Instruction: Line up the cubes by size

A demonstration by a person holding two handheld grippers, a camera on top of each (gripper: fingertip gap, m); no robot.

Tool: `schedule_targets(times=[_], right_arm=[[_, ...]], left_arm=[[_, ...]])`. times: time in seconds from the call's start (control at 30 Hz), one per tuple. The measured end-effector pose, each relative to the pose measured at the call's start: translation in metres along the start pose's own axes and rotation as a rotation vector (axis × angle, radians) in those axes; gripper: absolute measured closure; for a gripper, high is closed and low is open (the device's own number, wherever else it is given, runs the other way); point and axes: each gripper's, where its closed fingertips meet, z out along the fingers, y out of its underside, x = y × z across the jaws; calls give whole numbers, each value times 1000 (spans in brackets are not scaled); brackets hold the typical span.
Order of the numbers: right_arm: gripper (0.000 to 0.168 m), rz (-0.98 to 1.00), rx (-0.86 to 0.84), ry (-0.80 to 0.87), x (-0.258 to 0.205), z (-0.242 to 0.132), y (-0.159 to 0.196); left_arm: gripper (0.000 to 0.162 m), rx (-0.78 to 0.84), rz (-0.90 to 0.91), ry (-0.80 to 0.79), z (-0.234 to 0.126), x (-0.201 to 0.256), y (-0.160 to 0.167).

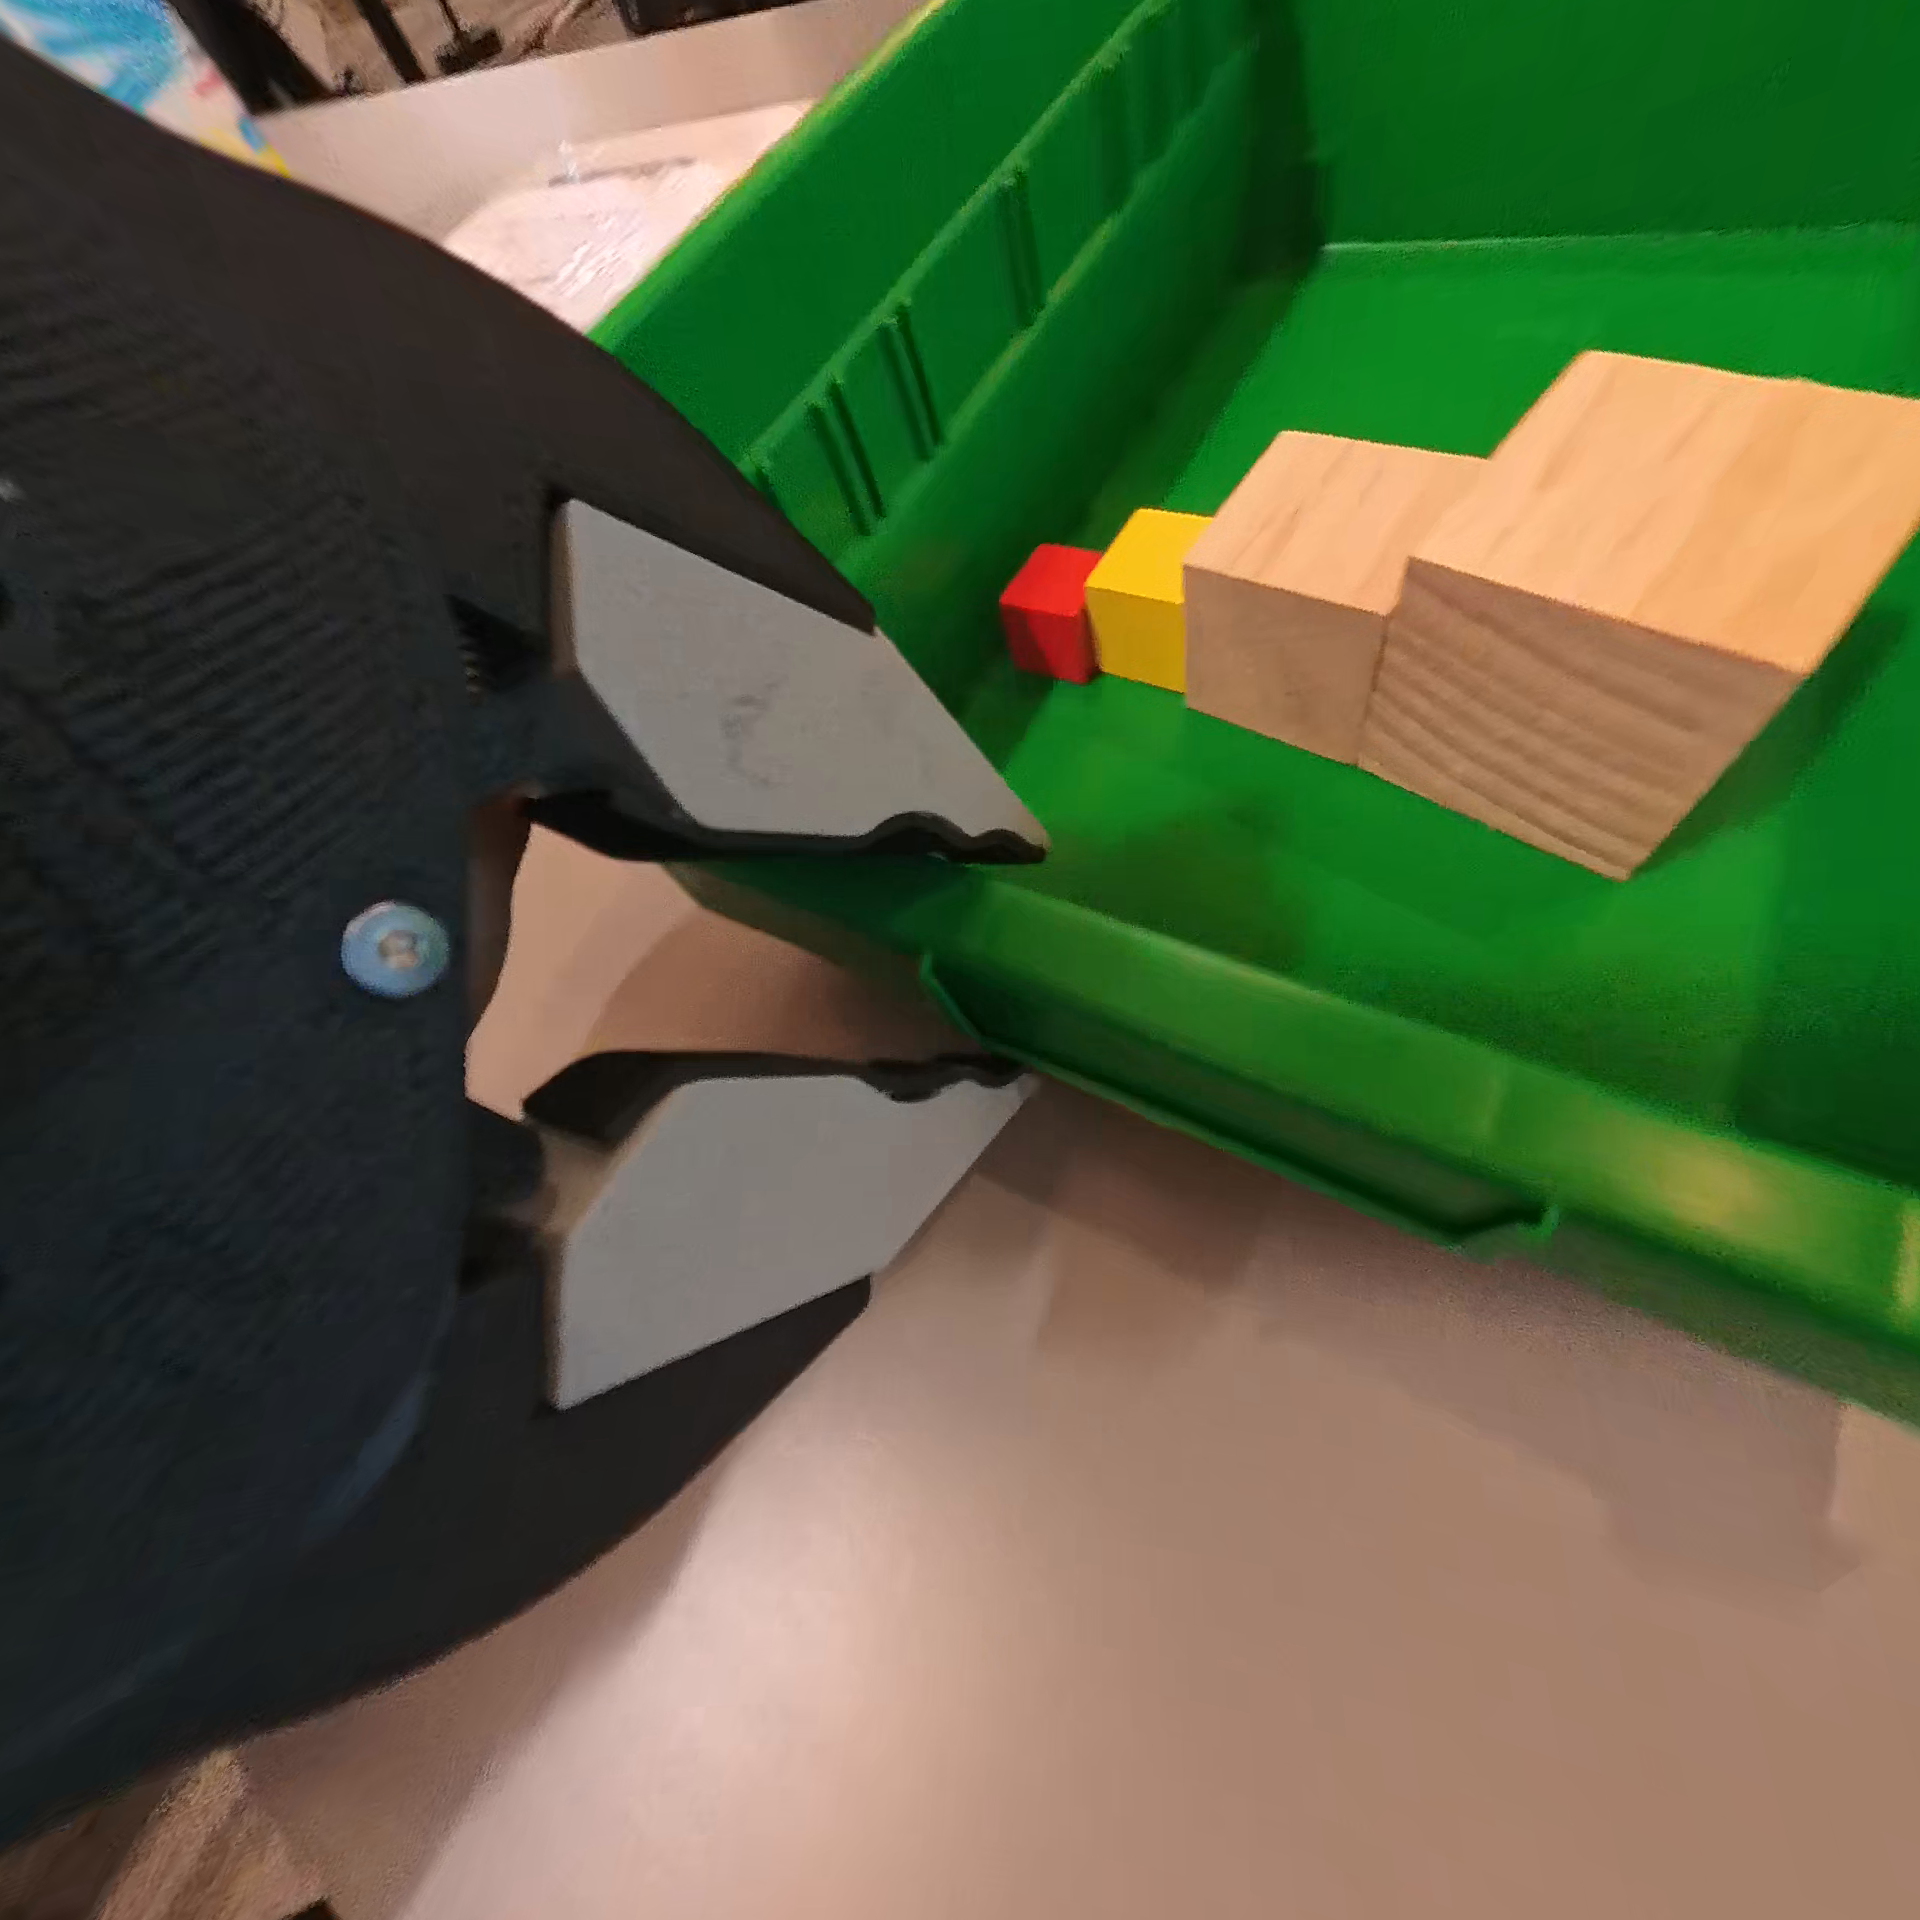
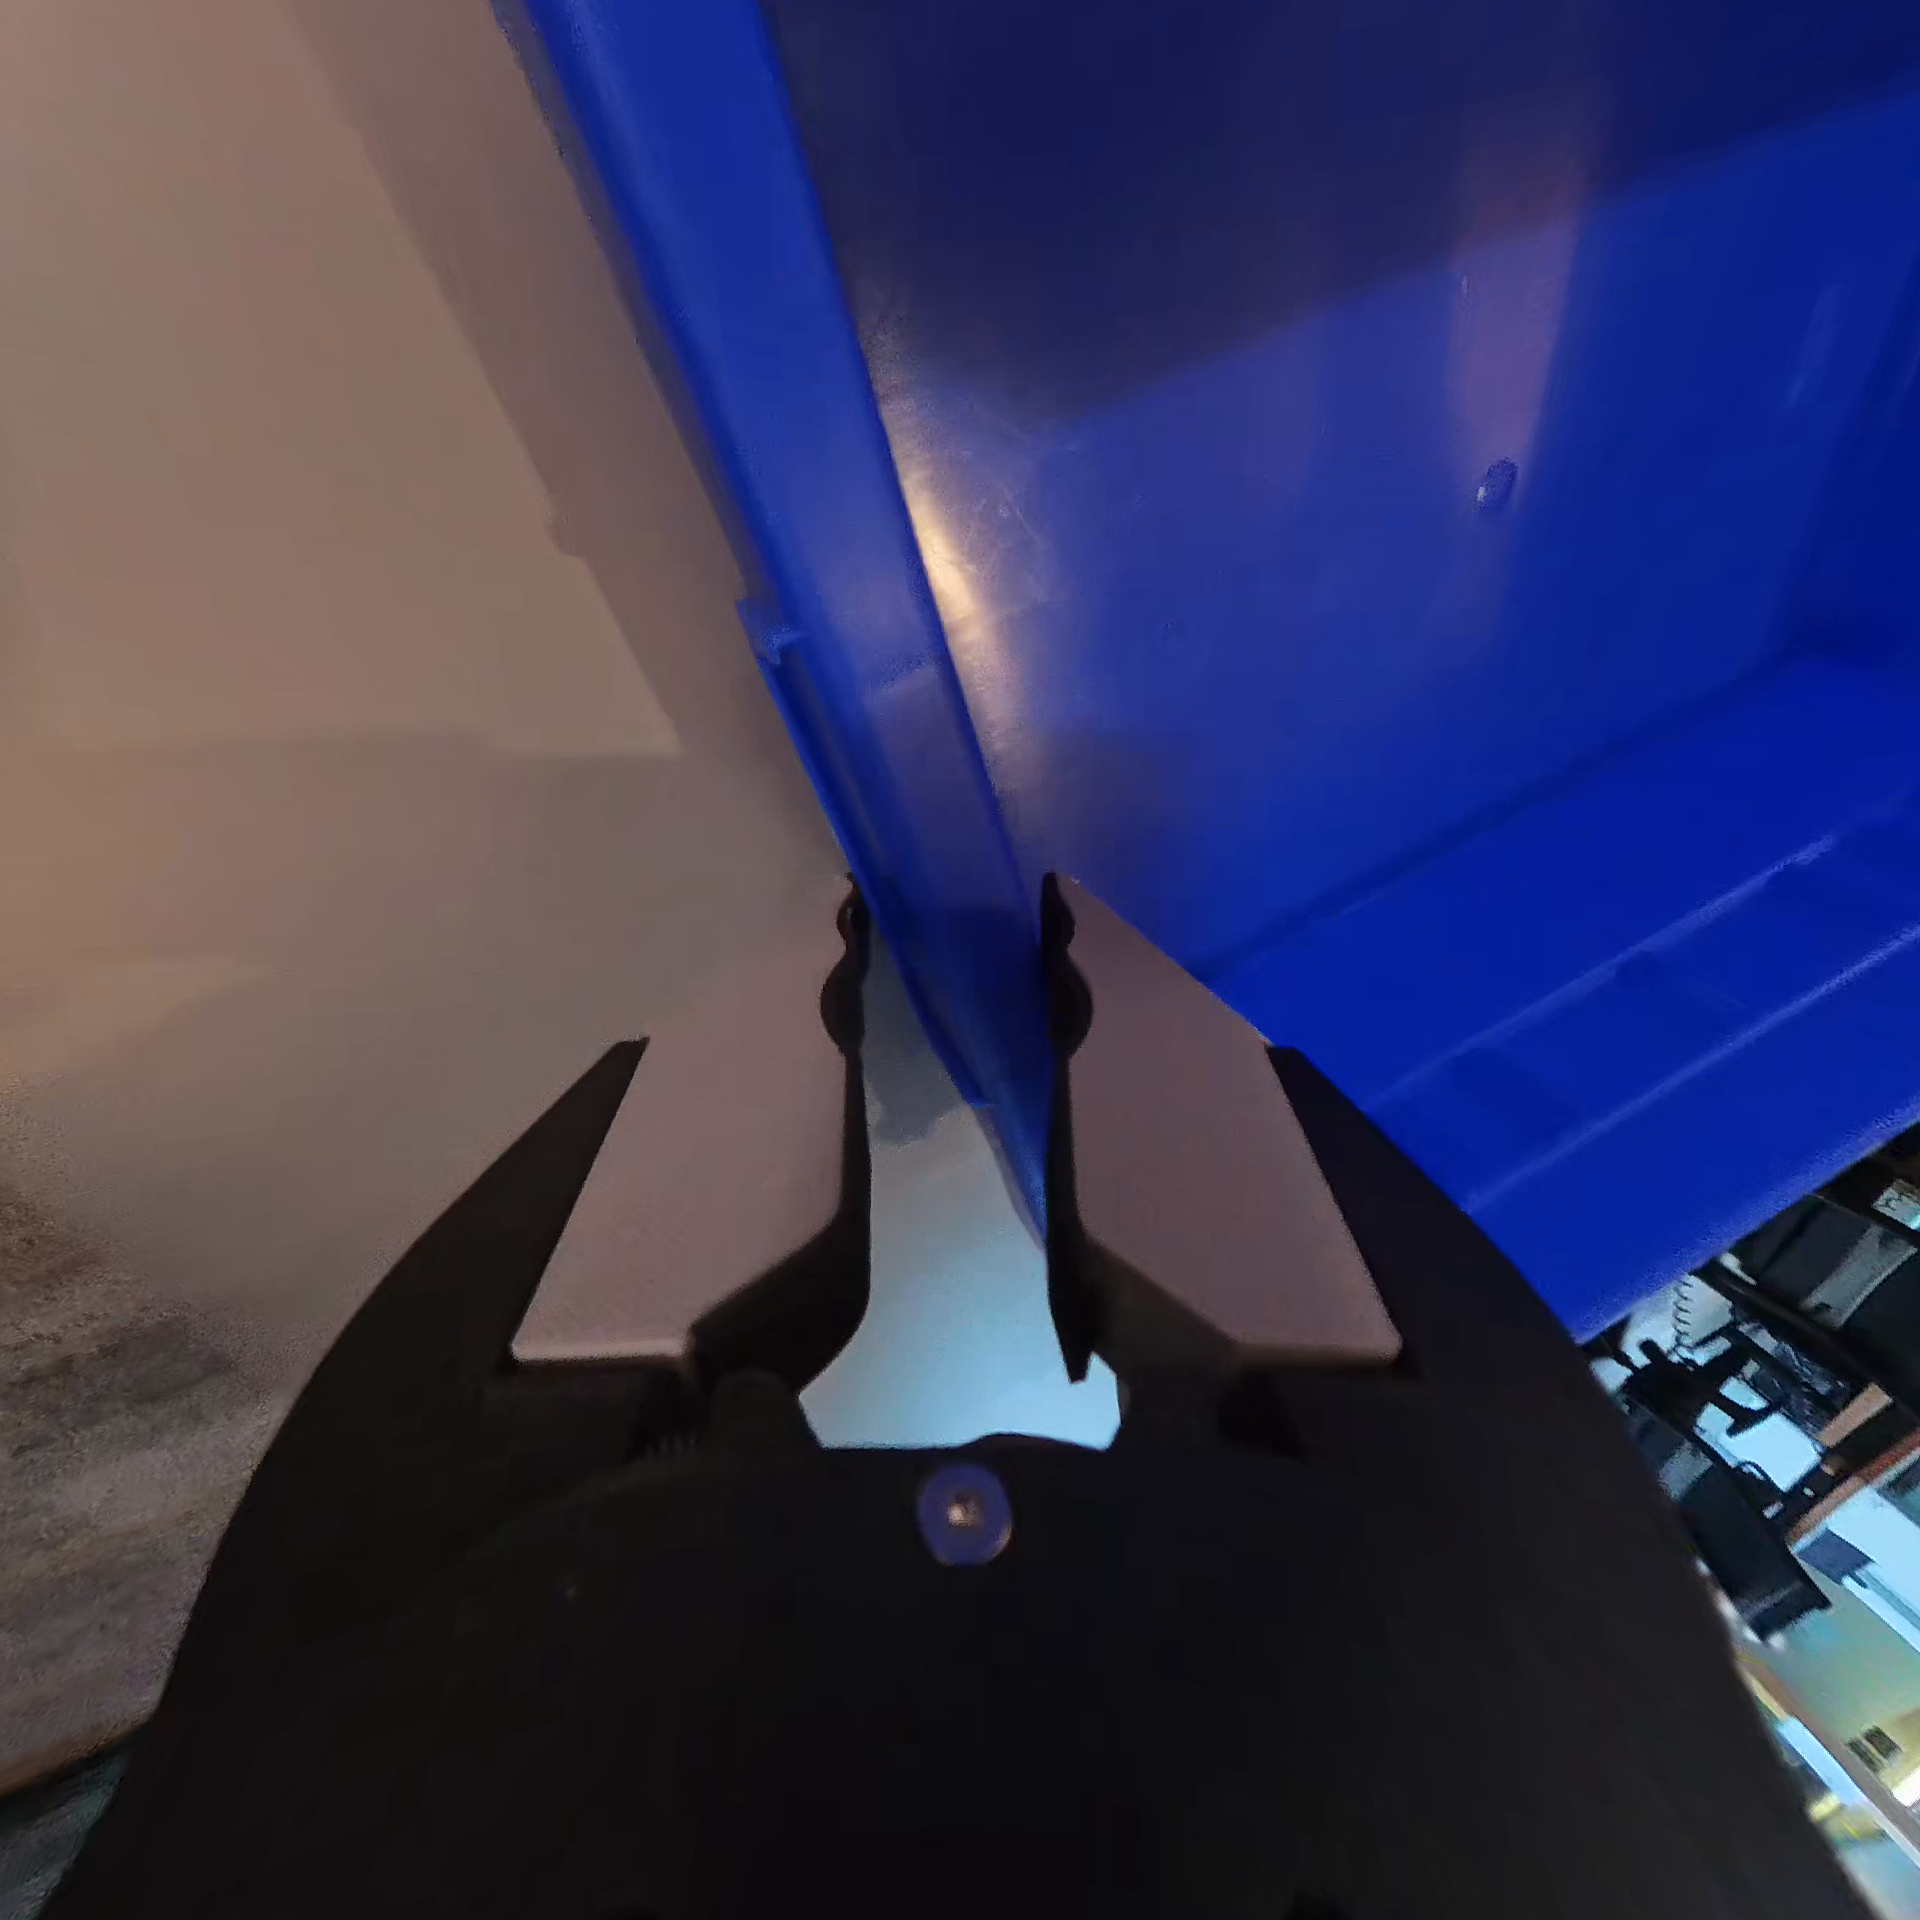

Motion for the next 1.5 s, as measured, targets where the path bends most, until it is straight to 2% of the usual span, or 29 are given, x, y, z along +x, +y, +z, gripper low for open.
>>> schedule_targets(times=[0.13,0.27,0.33,0.43,0.53,0.6,0.67,0.77,0.83,1.0,1.27,1.37,1.5], right_arm=[[135,19,-19,7,25,10,12],[135,34,22,-2,30,12,10],[134,32,36,34,31,9,9],[131,46,70,87,31,-3,8],[132,60,184,108,24,-16,-8],[128,56,230,106,19,-16,-19],[126,41,204,123,20,-7,-23],[131,47,181,119,19,6,-37],[132,82,188,120,20,7,-46],[132,158,153,165,22,7,-56],[127,240,153,231,24,4,-46],[127,275,147,322,20,-13,-37],[131,311,389,361,8,-68,-63]], left_arm=[[122,6,-77,-16,0,-12,18],[119,15,-105,-36,-4,-14,20],[117,28,-97,-37,-10,-12,17],[126,82,-79,-36,-27,-10,4],[124,125,-50,-21,-37,-3,-9],[124,104,-12,-38,-28,1,-14],[127,61,20,-80,-14,1,-17],[126,8,96,-127,2,2,-21],[126,-20,60,-128,2,1,-20],[126,-42,8,-130,0,-2,-6],[125,-49,-48,-138,-3,-20,31],[124,-85,-44,-105,-10,-19,49],[126,-21,-99,-3,-32,-19,48]])
